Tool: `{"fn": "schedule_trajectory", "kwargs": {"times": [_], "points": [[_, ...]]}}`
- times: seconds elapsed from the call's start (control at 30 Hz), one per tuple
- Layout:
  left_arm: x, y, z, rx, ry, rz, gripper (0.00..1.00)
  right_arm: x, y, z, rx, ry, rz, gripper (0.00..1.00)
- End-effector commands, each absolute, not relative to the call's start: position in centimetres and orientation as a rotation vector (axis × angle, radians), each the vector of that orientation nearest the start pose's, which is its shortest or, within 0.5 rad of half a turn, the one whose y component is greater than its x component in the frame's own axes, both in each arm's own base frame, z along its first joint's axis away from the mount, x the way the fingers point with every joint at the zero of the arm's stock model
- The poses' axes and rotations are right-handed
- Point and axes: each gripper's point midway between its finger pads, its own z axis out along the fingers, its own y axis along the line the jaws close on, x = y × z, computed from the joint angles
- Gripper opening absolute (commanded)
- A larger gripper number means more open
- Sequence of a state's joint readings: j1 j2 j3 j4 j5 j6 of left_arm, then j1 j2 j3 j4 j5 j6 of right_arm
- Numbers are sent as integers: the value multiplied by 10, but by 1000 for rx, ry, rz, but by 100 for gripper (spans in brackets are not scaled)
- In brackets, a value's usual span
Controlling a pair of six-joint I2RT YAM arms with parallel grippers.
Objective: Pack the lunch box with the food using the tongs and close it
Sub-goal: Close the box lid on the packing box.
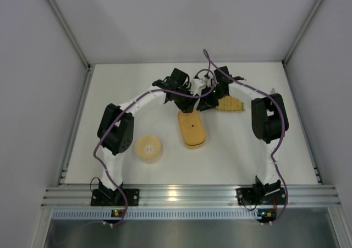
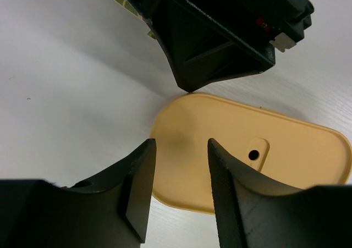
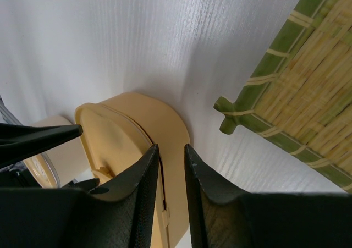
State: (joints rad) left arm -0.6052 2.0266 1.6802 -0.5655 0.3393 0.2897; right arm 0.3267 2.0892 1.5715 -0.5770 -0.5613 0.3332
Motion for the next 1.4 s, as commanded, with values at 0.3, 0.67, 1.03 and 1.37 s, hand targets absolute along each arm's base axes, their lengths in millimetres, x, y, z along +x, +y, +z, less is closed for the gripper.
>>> {"fn": "schedule_trajectory", "kwargs": {"times": [0.3,0.67,1.03,1.37], "points": [[389,-336,93,1205,2204,-651,41,400,254,76,-234,2687,971,25],[382,-332,92,1194,2235,-708,39,399,254,79,-240,2683,978,24],[350,-320,80,1267,2270,-692,40,405,244,88,-226,2665,965,24],[335,-313,60,1336,2268,-563,55,409,236,93,-213,2655,960,25]]}}
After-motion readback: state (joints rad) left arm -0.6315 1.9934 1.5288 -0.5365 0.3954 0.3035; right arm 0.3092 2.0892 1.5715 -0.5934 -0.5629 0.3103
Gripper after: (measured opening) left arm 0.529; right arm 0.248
